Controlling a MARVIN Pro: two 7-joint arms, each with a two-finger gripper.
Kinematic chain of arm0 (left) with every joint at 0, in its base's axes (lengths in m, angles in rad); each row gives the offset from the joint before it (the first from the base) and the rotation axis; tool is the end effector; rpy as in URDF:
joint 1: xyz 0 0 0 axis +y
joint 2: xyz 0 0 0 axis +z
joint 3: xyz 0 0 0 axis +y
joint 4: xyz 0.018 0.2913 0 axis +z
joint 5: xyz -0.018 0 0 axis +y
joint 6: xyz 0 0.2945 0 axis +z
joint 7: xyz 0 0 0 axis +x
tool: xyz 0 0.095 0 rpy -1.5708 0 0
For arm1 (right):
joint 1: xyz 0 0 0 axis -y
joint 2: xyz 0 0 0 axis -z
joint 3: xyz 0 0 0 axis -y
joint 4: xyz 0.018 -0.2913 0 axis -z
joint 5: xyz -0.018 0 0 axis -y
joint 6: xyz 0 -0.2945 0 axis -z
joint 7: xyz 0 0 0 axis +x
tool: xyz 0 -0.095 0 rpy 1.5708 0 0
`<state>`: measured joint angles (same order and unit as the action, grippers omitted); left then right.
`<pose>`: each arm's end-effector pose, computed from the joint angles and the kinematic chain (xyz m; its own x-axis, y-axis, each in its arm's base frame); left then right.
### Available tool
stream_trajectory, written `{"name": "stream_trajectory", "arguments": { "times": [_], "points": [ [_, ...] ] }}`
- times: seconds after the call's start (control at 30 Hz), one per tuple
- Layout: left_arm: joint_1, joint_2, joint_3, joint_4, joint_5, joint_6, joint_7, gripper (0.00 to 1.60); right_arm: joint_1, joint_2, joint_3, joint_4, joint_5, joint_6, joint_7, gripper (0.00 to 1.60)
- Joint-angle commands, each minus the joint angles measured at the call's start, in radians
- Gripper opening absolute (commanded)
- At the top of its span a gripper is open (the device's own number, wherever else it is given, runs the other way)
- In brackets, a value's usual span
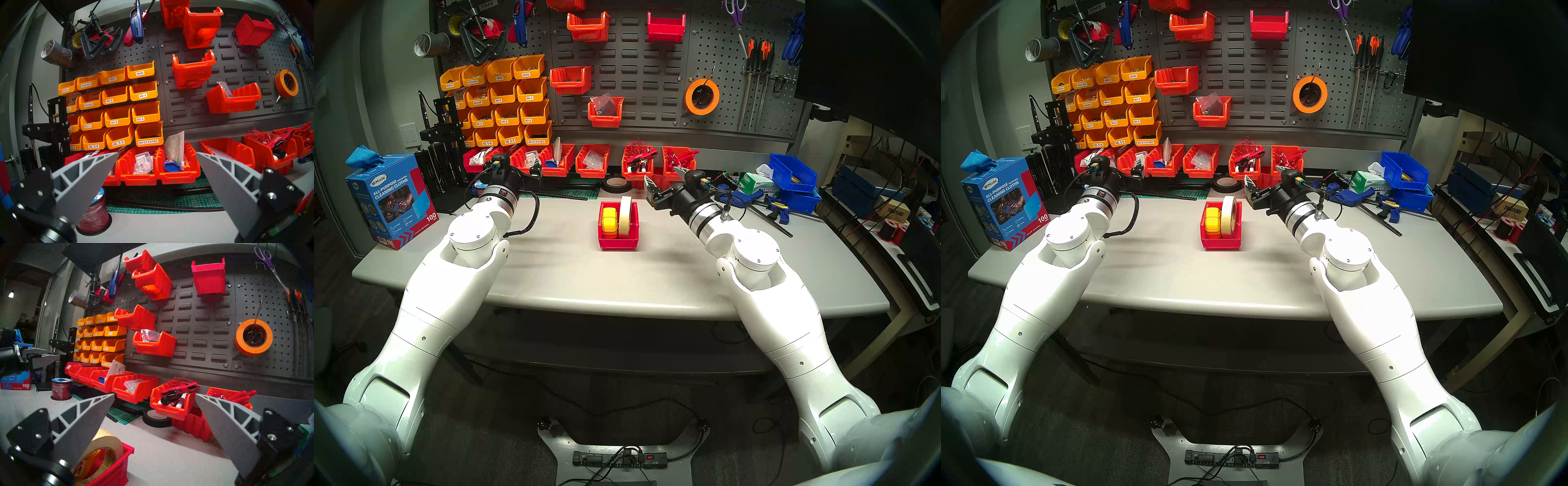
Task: Take out tools from the storage box
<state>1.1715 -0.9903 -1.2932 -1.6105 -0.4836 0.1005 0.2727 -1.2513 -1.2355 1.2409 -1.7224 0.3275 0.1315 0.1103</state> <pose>0.4852 0.0942 -0.1357 -0.2038 -0.1278 0.9706 0.0548 -0.9914 -0.1190 0.4518 0.0514 -0.1580 -0.2255 0.0232 0.9740 0.4367 -0.8912 0.1224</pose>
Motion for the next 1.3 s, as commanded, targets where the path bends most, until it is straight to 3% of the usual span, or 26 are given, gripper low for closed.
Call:
{"name": "stream_trajectory", "arguments": {
  "times": [0.0, 0.27, 0.4, 1.27],
  "points": [
    [-0.013, 0.002, -0.004, -0.007, 0.001, 0.000, -0.001, 1.60, 0.003, -0.065, -0.054, -0.051, -0.034, 0.050, -0.074, 1.60],
    [-0.013, 0.002, -0.004, -0.007, 0.001, 0.000, -0.001, 1.60, -0.024, -0.119, -0.092, -0.099, -0.106, 0.112, -0.242, 1.60],
    [-0.013, 0.001, -0.004, -0.007, 0.001, 0.000, -0.001, 1.60, -0.032, -0.140, -0.107, -0.117, -0.133, 0.145, -0.289, 1.60],
    [-0.013, 0.001, -0.005, -0.007, 0.001, 0.000, -0.002, 1.60, -0.074, -0.258, -0.247, -0.128, -0.195, 0.262, -0.498, 1.60]
  ]
}}
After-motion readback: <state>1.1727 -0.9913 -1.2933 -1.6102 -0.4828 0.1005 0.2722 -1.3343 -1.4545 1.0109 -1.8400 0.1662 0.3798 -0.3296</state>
